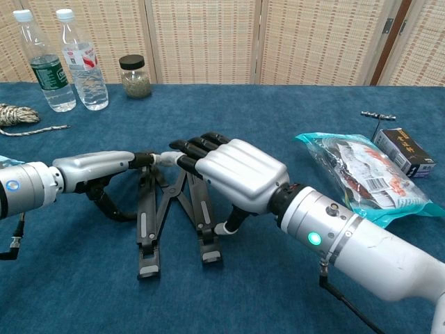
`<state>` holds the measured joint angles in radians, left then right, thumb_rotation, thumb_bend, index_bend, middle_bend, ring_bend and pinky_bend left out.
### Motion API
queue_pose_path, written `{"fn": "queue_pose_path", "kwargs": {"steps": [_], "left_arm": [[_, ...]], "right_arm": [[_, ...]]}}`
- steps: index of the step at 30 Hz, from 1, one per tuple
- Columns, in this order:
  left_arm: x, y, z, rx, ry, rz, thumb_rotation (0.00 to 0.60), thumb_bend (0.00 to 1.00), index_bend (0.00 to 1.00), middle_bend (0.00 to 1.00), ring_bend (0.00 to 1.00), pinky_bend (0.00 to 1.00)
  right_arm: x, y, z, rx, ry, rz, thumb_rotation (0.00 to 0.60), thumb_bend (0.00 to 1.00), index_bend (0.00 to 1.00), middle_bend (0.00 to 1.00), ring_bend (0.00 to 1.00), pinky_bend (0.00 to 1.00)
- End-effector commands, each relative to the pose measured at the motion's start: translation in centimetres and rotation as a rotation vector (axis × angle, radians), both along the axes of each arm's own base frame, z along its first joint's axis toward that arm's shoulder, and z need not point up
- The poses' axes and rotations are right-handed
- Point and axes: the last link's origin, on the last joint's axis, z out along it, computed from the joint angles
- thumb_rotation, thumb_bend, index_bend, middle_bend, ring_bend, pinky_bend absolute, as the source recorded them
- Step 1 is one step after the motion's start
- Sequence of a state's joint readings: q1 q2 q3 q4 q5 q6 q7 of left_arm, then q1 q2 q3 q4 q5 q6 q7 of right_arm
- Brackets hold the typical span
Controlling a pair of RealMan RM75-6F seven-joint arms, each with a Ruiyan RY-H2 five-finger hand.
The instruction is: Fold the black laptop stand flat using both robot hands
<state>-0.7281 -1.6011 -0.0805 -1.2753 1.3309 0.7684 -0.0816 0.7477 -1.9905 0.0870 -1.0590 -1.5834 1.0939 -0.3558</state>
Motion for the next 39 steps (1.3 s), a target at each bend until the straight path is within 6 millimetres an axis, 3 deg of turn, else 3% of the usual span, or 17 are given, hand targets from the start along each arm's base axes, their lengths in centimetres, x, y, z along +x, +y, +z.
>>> {"fn": "queue_pose_path", "kwargs": {"steps": [1,10,21,28,39], "left_arm": [[0.2,0.0,0.0,-0.008,0.009,-0.013,0.600,0.27,0.00,0.00,0.00,0.00],[0.3,0.2,0.7,-0.006,0.015,-0.027,0.600,0.27,0.00,0.00,0.00,0.00],[-2.9,-0.6,5.2,0.096,0.035,0.048,0.600,0.27,0.00,0.00,0.00,0.00],[-5.7,-1.9,7.9,0.175,0.024,0.154,0.600,0.27,0.00,0.00,0.00,0.00],[-7.3,-3.7,9.1,0.221,0.008,0.213,0.600,0.27,0.00,0.00,0.00,0.00]], "right_arm": [[0.3,-0.1,-0.1,-0.001,-0.006,0.000,0.600,0.01,0.00,0.00,0.00,0.01],[1.1,-0.3,-0.5,0.010,-0.010,0.018,0.600,0.01,0.00,0.00,0.00,0.01],[1.7,-1.6,3.2,0.151,0.043,0.065,0.600,0.01,0.00,0.00,0.00,0.01],[3.1,-4.1,5.6,0.291,0.163,0.135,0.600,0.01,0.00,0.00,0.00,0.01],[3.9,-6.0,5.6,0.389,0.309,0.242,0.600,0.00,0.00,0.00,0.00,0.01]]}}
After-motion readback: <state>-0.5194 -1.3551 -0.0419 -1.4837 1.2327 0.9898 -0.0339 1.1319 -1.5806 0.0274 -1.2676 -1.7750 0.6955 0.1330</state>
